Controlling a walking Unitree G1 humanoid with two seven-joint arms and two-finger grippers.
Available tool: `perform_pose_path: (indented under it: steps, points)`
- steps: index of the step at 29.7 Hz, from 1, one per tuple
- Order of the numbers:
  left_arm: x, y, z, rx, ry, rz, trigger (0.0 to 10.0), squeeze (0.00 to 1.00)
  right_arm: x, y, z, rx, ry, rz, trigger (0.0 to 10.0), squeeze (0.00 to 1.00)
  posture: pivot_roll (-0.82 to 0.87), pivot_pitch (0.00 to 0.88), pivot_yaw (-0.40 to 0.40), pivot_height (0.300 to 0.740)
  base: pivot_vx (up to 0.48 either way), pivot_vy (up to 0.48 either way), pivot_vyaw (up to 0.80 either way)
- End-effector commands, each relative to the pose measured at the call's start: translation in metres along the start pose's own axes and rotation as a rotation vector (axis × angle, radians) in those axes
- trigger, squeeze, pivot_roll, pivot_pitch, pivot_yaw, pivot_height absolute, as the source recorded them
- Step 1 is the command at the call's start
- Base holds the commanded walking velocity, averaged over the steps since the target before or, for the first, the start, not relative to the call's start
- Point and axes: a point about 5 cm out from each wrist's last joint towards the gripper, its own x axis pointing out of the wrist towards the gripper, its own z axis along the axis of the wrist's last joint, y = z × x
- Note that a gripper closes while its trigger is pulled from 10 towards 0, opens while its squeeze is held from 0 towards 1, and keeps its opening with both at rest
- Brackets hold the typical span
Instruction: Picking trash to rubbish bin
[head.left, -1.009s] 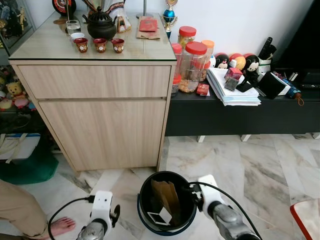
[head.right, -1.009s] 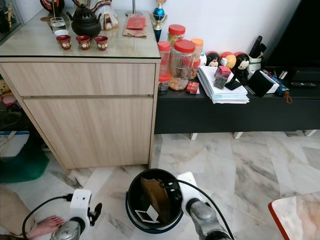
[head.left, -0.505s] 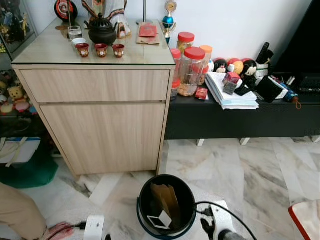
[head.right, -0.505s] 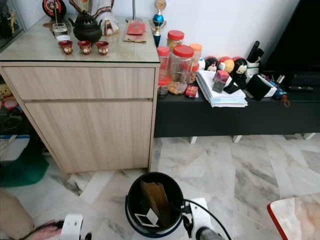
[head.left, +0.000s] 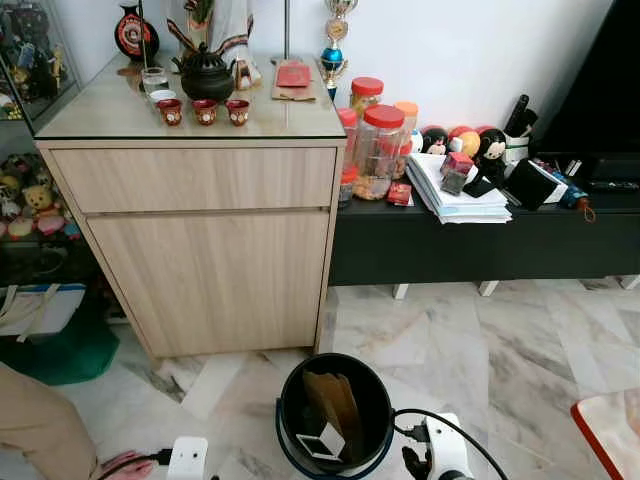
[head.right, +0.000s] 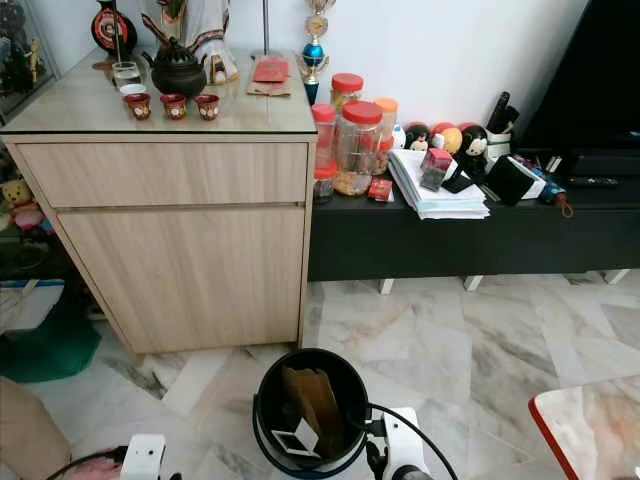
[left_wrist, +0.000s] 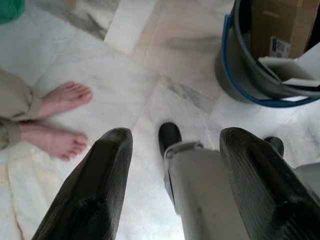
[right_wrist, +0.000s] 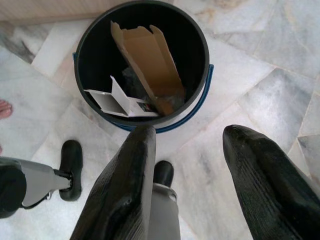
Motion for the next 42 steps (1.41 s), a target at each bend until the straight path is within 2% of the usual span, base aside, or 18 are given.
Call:
perform_pose_path:
  steps: [1,14,42]
  points:
    - [0.0003,-0.0001,-0.0009,0.009,0.015,0.001,10.0,0.00,0.0016,-0.0013,0.0083,0.020,-0.021,-0.011,10.0,0.00,0.03,0.000,-0.072,0.740,0.000,0.000,0.00]
    - [-0.0018,0.0004,-0.0088,0.014,0.044,-0.004,10.0,0.00,0.0020,0.0016,0.0077,0.034,-0.023,-0.010,10.0,0.00,0.04,0.000,-0.069,0.740,0.000,0.000,0.00]
    - [-0.0003,0.0013,-0.0059,0.011,0.053,0.007,10.0,0.00,0.0025,-0.0001,0.0091,0.052,-0.013,-0.033,10.0,0.00,0.04,0.000,-0.072,0.740,0.000,0.000,-0.03]
